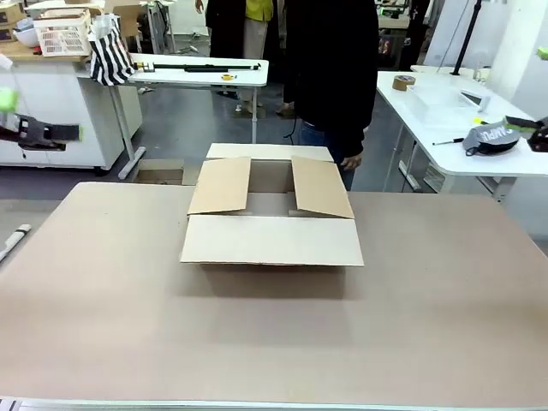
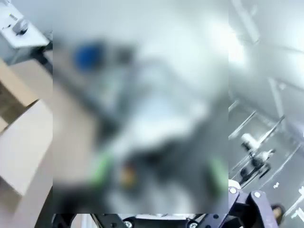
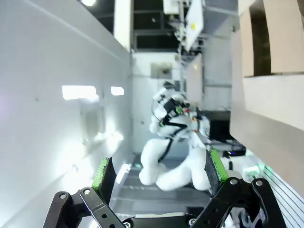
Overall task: Pack the gift set into the box.
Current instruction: Place both hands on the side flaps of the Package Box and spread them outward.
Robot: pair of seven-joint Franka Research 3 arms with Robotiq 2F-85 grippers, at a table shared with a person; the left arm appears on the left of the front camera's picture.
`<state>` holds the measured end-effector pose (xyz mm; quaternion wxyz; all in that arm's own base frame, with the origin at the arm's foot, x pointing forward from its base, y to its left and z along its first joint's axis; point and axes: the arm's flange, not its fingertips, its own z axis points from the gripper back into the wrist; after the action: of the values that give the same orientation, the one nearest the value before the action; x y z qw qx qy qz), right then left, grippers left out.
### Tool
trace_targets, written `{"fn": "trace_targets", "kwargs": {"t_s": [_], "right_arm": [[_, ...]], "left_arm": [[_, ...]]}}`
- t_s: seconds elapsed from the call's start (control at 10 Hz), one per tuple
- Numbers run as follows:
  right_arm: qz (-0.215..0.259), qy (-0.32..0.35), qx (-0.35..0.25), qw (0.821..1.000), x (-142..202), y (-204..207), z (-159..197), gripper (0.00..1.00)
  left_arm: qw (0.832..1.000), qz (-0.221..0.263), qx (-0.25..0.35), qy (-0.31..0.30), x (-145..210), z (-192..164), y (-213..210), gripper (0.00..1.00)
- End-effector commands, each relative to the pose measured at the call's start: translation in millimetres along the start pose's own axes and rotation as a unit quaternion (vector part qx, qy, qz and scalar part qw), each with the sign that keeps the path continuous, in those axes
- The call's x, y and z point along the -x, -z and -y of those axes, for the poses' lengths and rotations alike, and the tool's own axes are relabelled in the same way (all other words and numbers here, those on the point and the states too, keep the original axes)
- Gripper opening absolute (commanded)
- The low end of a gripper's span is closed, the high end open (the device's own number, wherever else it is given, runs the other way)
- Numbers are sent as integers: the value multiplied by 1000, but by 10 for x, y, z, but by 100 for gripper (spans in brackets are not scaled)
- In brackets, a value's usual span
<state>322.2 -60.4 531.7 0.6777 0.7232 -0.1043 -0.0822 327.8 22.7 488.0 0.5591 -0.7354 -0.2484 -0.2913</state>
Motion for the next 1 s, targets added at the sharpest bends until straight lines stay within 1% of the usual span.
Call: {"fn": "trace_targets", "kwargs": {"t_s": [0.0,0.6,0.7,0.8,0.9], "right_arm": [[-27,-19,33,999,62,43,-142,100],[-27,-19,33,999,62,43,-142,100],[-27,-19,33,999,62,43,-142,100],[-27,-19,33,999,62,43,-142,100],[-27,-19,33,999,62,43,-142,100]], "left_arm": [[996,-61,-45,44,-44,35,207,100],[996,-61,-45,44,-44,35,207,100],[995,-74,-56,29,-46,-5,218,100],[990,-97,-95,-48,-90,0,340,100],[977,-106,-165,-84,-291,-9,604,100]]}}
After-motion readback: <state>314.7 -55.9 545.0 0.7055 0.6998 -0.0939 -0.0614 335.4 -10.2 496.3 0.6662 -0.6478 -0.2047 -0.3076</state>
